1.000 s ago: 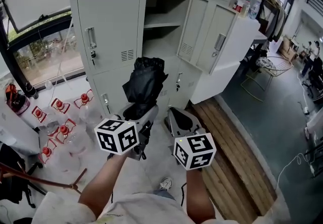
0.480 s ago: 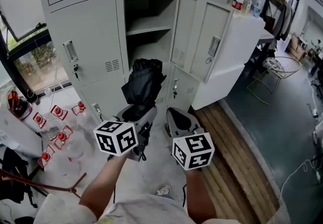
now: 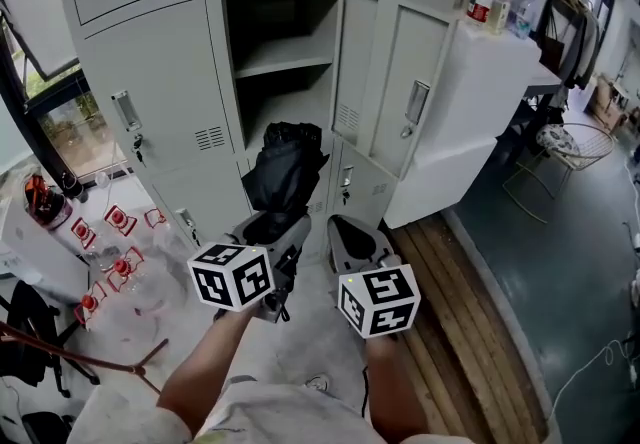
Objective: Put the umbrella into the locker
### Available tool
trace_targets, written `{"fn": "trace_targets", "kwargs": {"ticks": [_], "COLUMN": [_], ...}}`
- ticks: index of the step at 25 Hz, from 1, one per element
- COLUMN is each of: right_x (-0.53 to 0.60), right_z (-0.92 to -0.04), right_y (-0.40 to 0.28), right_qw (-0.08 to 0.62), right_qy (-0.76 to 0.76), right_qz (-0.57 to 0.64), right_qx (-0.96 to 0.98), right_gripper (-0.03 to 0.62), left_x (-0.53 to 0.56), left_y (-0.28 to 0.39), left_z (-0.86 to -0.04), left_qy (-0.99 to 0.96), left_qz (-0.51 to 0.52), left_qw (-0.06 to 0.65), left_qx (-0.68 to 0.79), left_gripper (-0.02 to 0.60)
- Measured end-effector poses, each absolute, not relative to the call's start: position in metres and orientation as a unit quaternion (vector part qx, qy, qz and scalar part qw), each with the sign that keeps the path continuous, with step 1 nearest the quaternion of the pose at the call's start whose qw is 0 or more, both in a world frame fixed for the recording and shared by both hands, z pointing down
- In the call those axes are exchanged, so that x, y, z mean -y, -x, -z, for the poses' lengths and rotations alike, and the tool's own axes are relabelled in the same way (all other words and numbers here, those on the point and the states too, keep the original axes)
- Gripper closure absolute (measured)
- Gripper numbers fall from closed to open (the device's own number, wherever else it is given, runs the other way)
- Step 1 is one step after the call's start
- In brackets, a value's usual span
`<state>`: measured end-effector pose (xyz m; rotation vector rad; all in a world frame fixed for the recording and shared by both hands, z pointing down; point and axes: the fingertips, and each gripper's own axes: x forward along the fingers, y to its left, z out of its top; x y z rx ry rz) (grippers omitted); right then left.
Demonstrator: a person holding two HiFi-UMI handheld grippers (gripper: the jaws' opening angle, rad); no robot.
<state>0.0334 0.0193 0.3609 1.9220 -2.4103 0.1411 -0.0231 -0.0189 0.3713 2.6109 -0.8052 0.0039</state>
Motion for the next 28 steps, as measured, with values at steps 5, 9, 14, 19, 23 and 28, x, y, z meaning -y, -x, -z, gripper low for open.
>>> {"fn": "trace_targets", "kwargs": {"ticks": [5,9,14,19,23,28], "right_x": [-0.014,-0.006,0.012,0.042,0.075,0.118], "right_z": [-0.366,-0.368,-0.375,-0.380,-0.379,-0.380], "right_y": [-0.045,-0.052,-0.057,-0.062,-0.066,-0.072], "right_qw": [0.023,0.018,0.023,0.033,0.042,0.048], "right_qy": [-0.612,-0.610,-0.610,-0.610,-0.606,-0.607], "right_qz": [-0.048,-0.053,-0.052,-0.047,-0.039,-0.040], "right_qx": [0.789,0.790,0.790,0.790,0.793,0.792], "right_gripper": [0.591,0.591,0.591,0.591,0.591,0.591], "left_x": [0.023,0.031,0.048,0.078,0.112,0.153], "left_y": [0.013,0.010,0.006,0.000,-0.008,-0.013], "left_z": [-0.378,-0.381,-0.393,-0.401,-0.405,-0.409], "left_qy": [-0.932,-0.929,-0.924,-0.924,-0.923,-0.923], "left_qz": [-0.005,-0.007,-0.012,-0.012,-0.007,-0.012], "left_qw": [0.204,0.205,0.213,0.213,0.214,0.216], "left_qx": [0.301,0.309,0.317,0.318,0.320,0.319], "left_gripper": [0.327,0.327,0.327,0.327,0.327,0.327]}}
